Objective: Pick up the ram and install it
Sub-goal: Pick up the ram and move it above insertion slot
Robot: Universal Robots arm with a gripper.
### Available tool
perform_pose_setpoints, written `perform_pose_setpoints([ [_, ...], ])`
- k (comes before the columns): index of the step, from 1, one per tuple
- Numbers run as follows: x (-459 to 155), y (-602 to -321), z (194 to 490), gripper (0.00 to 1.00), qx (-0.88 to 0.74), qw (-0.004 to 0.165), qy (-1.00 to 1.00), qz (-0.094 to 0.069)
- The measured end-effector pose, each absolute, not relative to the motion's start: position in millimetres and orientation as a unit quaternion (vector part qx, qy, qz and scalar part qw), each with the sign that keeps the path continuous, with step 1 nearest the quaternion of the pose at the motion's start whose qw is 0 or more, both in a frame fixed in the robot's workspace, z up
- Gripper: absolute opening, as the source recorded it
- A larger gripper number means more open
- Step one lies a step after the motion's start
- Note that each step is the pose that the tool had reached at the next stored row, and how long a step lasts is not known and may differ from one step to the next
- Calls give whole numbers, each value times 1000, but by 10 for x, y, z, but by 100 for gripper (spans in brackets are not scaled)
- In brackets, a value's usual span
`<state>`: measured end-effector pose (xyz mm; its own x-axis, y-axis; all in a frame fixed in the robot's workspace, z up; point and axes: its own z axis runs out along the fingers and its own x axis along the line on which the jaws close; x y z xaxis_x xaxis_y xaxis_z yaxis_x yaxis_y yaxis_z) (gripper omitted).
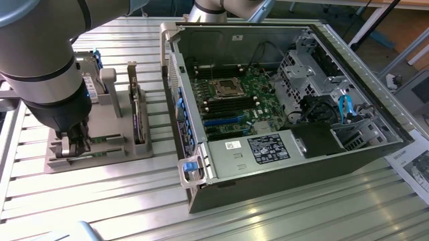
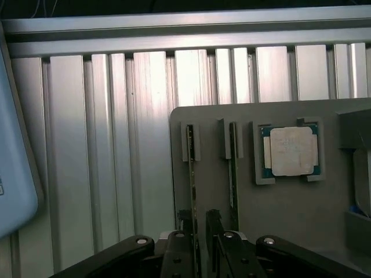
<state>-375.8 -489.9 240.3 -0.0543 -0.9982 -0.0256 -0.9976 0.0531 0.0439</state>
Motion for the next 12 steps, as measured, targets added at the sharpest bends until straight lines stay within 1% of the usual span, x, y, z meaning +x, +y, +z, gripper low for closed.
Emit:
perform_pose_setpoints([
  [6, -3758, -4899, 2299, 24, 688, 6, -726, -25],
  [12, -3758, -4899, 2285, 24, 688, 6, -726, -25],
])
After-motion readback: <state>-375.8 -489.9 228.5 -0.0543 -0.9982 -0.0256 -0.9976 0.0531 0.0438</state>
